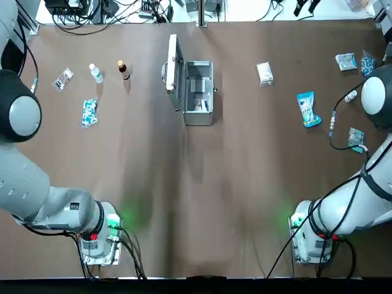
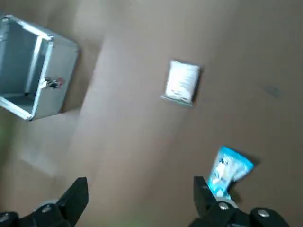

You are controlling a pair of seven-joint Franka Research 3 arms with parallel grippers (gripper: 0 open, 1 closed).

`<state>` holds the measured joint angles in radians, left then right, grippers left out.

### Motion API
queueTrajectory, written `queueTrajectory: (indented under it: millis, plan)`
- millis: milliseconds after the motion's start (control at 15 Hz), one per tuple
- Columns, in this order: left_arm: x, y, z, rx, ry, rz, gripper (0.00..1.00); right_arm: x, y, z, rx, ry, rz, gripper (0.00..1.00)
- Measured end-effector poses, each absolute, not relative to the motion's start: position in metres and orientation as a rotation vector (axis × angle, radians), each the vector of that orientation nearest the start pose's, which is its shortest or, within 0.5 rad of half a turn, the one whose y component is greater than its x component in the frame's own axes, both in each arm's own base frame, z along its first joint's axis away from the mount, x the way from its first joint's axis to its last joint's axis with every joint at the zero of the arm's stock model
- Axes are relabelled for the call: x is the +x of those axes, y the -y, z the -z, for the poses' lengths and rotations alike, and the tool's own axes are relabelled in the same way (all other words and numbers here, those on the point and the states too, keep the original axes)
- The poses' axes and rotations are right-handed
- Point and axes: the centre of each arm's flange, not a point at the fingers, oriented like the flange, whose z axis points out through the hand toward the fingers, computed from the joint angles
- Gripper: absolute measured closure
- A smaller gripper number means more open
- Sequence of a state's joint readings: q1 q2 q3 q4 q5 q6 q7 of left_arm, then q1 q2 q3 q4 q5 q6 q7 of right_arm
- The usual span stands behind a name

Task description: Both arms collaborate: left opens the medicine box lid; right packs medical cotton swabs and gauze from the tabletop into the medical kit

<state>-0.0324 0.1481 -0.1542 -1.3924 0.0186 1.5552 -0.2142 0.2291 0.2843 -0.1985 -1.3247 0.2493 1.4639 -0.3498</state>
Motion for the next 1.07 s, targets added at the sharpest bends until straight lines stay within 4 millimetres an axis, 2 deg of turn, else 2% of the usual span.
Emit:
queueTrajectory:
  millis: [200,400,667,867,933,1067]
  plan:
    - [0.591,0.105,-0.624,-3.153,0.041,0.052,0.00,0.621,-0.056,-0.557,-2.933,0.419,-0.245,0.02]
    - [0.592,0.104,-0.625,-3.153,0.044,0.055,0.00,0.619,-0.045,-0.526,-2.976,0.322,-0.354,0.02]
    - [0.592,0.103,-0.625,-3.153,0.047,0.062,0.00,0.625,-0.007,-0.458,-3.001,0.201,-0.394,0.02]
    - [0.592,0.103,-0.625,-3.154,0.046,0.062,0.00,0.623,0.038,-0.407,-3.018,0.087,-0.412,0.02]
    - [0.593,0.104,-0.623,-3.154,0.043,0.062,0.00,0.619,0.067,-0.380,-3.011,0.011,-0.466,0.04]
    - [0.597,0.106,-0.618,-3.155,0.041,0.063,0.00,0.613,0.086,-0.350,-2.998,-0.035,-0.547,0.06]
